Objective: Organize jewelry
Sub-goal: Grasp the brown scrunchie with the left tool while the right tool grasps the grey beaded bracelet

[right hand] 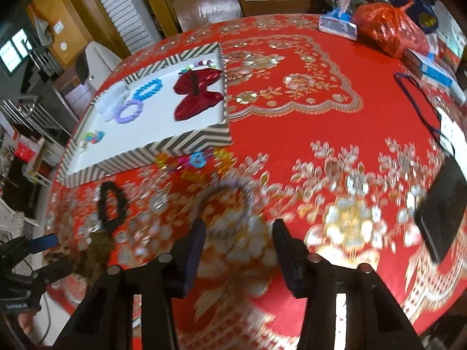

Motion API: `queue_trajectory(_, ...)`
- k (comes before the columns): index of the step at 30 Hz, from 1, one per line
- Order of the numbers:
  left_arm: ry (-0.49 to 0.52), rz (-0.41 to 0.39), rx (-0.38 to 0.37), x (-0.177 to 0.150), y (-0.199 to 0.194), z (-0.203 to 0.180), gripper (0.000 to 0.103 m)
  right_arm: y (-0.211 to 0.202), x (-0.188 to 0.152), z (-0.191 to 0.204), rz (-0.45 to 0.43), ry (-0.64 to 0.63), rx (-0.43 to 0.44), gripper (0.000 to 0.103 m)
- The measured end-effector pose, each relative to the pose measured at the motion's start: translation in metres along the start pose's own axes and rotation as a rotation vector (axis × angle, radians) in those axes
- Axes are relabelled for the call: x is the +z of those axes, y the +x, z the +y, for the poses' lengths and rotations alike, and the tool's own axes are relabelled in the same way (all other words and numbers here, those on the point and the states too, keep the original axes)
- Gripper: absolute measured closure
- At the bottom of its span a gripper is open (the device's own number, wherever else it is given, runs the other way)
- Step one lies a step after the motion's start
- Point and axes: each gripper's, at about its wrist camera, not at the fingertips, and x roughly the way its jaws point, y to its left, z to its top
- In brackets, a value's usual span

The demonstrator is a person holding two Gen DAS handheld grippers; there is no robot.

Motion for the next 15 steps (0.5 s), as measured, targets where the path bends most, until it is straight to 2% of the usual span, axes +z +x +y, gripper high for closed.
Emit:
queue_trajectory(7,0.006,0.043,0.058,0.002,0.025,-0.001,0.028,0.024,0.005,0.006,0.029,-0.1,-0.038,0.075)
queue_trajectory(10,-0.003,0.068,0.044,0.0,0.035,0.0,0.031,0.025,0.005,0.01,0.026,-0.16,-0.078,0.09)
queue_trajectory(11,-0.01,0.074,0.027,0.0,0.038,0.001,0.036,0.025,0.005,0.009,0.025,-0.165,-0.079,0.095)
queue_trajectory(12,-0.016,0.082,0.016,-0.001,0.04,0.001,0.054,0.025,0.006,0.007,0.026,-0.164,-0.073,0.096)
queue_trajectory(14,-0.005,0.058,0.02,-0.001,0.04,-0.001,0.08,0.024,0.006,0.004,0.029,-0.159,-0.074,0.096)
queue_trajectory(15,0.006,0.067,0.013,0.0,0.042,-0.001,0.087,0.022,0.006,0.003,0.028,-0.154,-0.067,0.096)
